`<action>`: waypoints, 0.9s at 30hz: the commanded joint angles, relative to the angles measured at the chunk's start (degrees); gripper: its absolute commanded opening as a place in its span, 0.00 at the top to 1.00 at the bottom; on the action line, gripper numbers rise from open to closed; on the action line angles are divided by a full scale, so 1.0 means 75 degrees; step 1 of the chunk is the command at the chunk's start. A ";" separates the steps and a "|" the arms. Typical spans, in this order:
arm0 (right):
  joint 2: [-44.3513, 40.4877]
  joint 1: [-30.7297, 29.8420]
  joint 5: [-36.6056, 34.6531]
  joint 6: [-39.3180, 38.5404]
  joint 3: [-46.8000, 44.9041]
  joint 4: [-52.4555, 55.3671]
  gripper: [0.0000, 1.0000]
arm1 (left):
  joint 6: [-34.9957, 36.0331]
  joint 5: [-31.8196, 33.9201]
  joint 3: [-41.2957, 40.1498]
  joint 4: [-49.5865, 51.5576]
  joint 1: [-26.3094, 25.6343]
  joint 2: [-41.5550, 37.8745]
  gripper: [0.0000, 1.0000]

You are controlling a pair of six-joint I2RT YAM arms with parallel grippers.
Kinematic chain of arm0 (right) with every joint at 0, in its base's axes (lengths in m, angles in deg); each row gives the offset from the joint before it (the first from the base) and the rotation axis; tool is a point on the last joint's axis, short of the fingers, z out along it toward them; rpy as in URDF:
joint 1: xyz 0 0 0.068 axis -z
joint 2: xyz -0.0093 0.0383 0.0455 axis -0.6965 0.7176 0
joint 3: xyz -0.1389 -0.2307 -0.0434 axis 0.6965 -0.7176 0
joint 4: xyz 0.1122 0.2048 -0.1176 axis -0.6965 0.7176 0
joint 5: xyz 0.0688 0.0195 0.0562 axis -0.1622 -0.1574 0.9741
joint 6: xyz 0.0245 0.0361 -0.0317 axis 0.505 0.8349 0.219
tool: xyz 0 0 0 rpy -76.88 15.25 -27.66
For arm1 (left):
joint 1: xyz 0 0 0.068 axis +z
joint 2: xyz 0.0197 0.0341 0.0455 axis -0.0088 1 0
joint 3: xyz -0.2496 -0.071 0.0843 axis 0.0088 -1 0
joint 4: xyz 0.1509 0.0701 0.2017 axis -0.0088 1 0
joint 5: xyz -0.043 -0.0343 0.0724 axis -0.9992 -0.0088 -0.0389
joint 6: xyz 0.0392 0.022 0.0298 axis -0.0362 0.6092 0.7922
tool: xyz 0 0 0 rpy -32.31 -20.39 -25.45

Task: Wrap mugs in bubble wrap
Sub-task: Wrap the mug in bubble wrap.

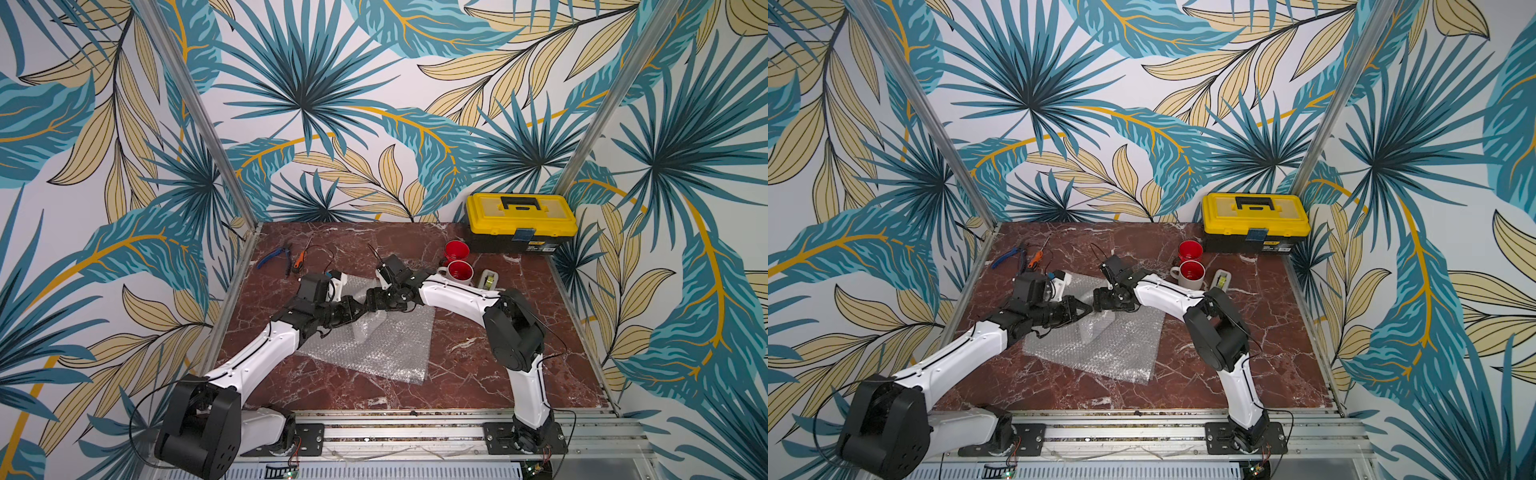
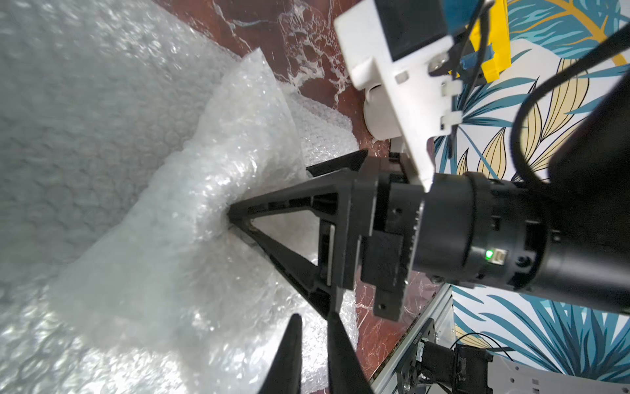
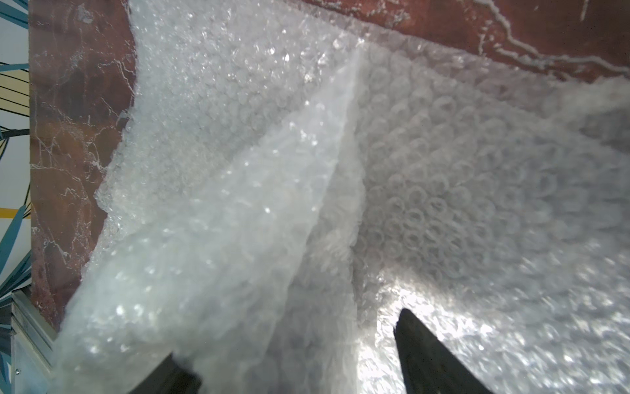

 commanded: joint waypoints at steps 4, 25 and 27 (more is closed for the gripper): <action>0.0751 -0.0037 -0.0557 -0.0278 0.0101 0.1330 0.22 | -0.0317 0.2397 0.0124 0.1281 -0.0002 -0.1034 0.49; 0.1062 -0.0137 -0.0667 -0.0418 0.0249 0.1684 0.25 | -0.1016 0.2830 0.0532 0.0816 -0.0036 0.0903 0.02; 0.1057 -0.0137 -0.0667 -0.0420 0.0240 0.1692 0.25 | -0.1060 0.2925 0.0521 0.0826 -0.0045 0.1008 0.02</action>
